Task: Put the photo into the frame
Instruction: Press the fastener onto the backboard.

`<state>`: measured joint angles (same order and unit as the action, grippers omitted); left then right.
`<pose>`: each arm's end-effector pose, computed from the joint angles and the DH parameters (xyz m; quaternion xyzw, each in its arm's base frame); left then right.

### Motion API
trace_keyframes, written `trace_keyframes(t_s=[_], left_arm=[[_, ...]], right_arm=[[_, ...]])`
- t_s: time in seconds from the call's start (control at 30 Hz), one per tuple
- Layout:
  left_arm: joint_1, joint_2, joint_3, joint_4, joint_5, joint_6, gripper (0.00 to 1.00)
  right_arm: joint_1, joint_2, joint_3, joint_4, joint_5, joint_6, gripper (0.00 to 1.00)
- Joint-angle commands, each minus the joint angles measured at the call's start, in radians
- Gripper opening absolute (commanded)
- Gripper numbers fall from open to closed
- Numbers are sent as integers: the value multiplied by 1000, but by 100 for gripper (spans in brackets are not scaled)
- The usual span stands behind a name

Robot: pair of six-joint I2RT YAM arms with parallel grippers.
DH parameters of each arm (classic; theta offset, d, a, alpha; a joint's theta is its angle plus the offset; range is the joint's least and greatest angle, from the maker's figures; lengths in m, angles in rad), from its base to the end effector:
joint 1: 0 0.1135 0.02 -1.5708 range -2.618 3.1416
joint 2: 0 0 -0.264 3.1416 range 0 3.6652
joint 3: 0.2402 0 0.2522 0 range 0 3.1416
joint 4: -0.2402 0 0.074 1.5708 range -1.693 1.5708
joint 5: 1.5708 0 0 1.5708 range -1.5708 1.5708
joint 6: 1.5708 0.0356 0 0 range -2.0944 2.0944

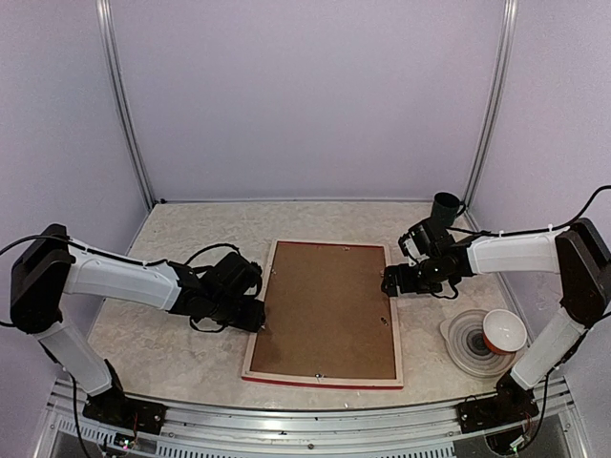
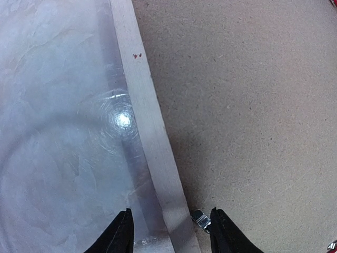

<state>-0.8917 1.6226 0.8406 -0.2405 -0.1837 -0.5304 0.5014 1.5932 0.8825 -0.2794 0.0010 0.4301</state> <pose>0.1976 -0.2345 0.1541 0.1478 0.9475 -0.1090 0.2619 0.2726 0.1494 0.1715 -0.0340 0.9575 0.1281 0.2560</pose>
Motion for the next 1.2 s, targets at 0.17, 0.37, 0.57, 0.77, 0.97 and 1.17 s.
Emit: trace_keyframes(t_s=[0.17,0.37,0.57,0.77,0.97,1.17], left_arm=[[-2,50,25,-32,-2,16,46],[-4,75,28,-24,-5,19,46],[-7,85,26,-27,-6,20,41],[-9,88,24,-28,1,21,36],[-9,93,20,-24,5,19,21],[-10,103,23,-22,13,15,7]], right_arm=[[-9,-8,5,3,1,-9,99],[-9,-7,-1,6,1,-9,99],[-9,-5,-4,9,2,-9,99],[-10,-1,-5,13,1,-8,99],[-10,-4,-9,12,2,-7,99],[-11,-7,-11,10,3,-7,99]])
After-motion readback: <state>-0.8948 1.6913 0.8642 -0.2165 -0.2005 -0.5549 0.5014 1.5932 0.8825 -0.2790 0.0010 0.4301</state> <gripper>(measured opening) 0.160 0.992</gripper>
